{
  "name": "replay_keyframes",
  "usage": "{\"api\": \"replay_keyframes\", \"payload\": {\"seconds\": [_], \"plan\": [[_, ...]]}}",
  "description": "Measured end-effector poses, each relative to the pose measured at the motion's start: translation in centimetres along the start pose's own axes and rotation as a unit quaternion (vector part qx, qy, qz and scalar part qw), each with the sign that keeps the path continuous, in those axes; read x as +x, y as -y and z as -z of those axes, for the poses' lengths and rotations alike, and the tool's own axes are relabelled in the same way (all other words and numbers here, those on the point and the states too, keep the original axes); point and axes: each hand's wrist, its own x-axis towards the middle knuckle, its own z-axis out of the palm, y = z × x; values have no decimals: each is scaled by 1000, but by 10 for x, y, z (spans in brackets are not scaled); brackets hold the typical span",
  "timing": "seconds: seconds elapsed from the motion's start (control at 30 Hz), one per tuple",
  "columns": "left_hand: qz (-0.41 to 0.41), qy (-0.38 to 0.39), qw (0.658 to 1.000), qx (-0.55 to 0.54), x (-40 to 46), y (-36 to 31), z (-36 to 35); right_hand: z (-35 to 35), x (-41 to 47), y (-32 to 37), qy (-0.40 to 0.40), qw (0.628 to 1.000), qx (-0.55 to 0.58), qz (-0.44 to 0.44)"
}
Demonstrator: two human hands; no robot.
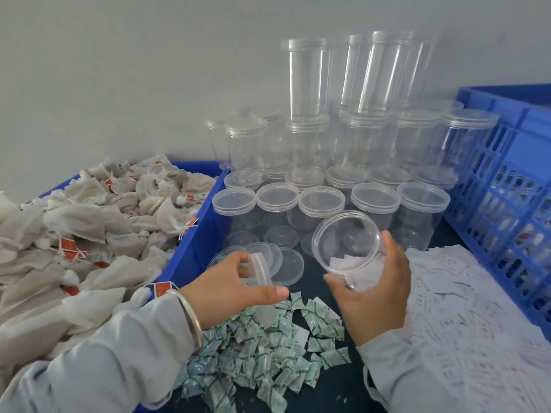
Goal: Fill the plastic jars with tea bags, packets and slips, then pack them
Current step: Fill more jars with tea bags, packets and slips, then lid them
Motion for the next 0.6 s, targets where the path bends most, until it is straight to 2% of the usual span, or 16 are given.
{"api": "replay_keyframes", "payload": {"seconds": [0.1,0.23,0.4,0.47,0.53,0.6], "plan": [[-16,-49,999,-12,0,3,2,-4,-11,5,42,998,36,19],[-9,-171,983,-64,6,5,9,-4,-18,11,93,991,94,-10],[-53,-199,975,-80,10,6,16,-3,-20,14,99,990,102,-5],[-100,-251,962,-42,7,4,26,-4,-21,14,110,988,105,2],[-141,-339,929,44,3,2,45,-5,-23,12,125,987,105,13],[-129,-405,893,144,0,6,72,-6,-25,12,142,983,111,17]]}}
